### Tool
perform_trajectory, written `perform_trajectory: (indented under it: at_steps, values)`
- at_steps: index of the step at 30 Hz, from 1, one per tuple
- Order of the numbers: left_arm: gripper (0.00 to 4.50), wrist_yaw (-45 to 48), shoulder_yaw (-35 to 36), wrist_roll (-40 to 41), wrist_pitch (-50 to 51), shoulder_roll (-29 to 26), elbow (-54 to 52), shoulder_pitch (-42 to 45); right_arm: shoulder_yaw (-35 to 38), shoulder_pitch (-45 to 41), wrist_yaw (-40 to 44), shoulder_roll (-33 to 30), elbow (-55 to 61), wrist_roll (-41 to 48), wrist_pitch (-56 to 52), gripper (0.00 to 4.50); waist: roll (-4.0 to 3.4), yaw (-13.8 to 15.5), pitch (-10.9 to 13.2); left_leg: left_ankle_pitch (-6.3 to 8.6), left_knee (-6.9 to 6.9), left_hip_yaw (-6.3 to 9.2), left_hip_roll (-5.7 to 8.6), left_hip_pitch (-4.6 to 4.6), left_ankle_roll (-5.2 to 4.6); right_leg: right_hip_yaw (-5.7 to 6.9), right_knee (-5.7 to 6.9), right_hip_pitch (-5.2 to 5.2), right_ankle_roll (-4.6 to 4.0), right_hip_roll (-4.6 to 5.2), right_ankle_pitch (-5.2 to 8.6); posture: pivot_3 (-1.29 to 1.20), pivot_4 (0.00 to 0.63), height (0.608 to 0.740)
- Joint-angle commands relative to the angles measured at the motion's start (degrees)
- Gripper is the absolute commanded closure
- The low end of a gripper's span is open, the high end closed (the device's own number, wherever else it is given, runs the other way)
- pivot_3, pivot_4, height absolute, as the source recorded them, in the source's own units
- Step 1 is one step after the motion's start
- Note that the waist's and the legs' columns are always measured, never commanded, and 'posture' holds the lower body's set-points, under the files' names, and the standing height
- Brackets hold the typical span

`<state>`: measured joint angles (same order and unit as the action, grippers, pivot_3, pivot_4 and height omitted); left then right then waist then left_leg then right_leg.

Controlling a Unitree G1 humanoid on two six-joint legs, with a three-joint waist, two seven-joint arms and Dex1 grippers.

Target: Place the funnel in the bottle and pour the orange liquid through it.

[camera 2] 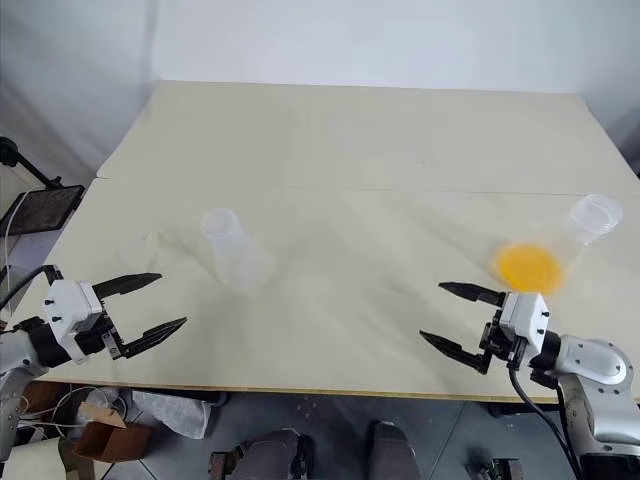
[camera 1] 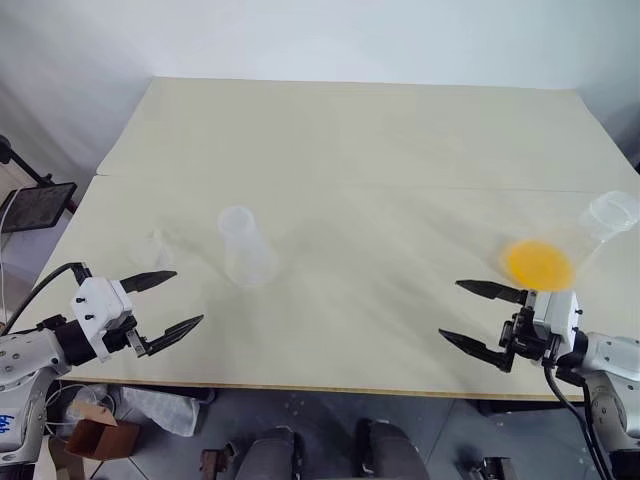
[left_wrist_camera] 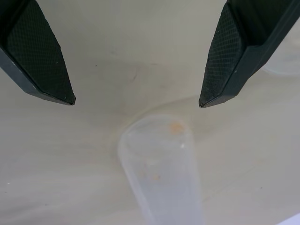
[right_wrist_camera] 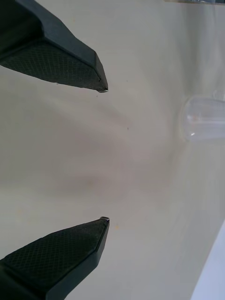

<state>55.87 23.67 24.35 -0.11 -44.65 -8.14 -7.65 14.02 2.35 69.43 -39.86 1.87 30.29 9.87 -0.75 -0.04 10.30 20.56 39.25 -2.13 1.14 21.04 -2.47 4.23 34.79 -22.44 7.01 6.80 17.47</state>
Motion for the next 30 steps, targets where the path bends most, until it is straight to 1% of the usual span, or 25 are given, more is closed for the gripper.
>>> perform_trajectory:
  at_steps: [1,14,19,24,27,30]
  values:
    - [0.00,1.00,1.03,-0.01,-2.40,-0.16,0.06,-0.35,0.80,-0.51,-0.66,0.49,1.14,0.20,0.73,0.04,0.00,-0.04,0.00,0.00,0.00,0.00,0.00,0.00,0.00,0.00,0.00,0.00,0.00,0.00,0.00,0.00,0.150,0.740]
    - [0.00,0.17,2.25,1.68,0.12,0.20,-0.54,-1.04,-0.57,-1.39,-1.55,1.15,1.36,-0.07,-0.11,0.04,0.00,-0.04,0.00,-0.01,0.01,0.00,0.00,-0.01,0.00,0.02,0.06,-0.01,0.00,-0.02,0.00,0.00,0.150,0.740]
    - [0.00,-1.80,3.86,2.58,1.45,1.67,-1.86,-2.88,-1.79,-2.57,-1.67,1.63,1.40,-0.04,-0.62,0.04,0.00,-0.08,0.00,0.00,0.01,0.00,0.00,-0.02,0.00,0.02,0.08,-0.02,0.00,-0.02,0.00,0.00,0.150,0.740]
    - [0.00,-5.75,7.92,5.64,3.09,6.11,-4.04,-6.20,-3.60,-4.96,-2.84,2.66,4.27,0.99,-2.78,0.04,0.01,-0.18,0.00,0.00,0.02,0.00,0.00,-0.02,0.00,0.01,0.09,-0.01,0.00,-0.02,0.00,0.00,0.150,0.740]
    - [0.00,-6.59,9.58,6.48,3.45,7.66,-4.74,-8.41,-4.19,-5.97,-3.78,3.20,6.01,1.67,-4.38,0.04,0.00,-0.14,0.00,0.00,0.02,0.01,-0.02,-0.02,0.01,0.02,0.10,-0.03,0.00,-0.02,0.00,0.00,0.150,0.740]
    - [0.00,-7.61,14.68,10.06,4.06,10.69,-1.29,-11.47,-6.03,-8.25,-5.82,4.90,9.20,3.01,-7.45,0.04,0.03,-0.10,-0.02,0.00,0.03,0.01,-0.02,-0.02,0.01,0.01,0.09,-0.01,0.00,-0.02,0.00,0.00,0.150,0.740]
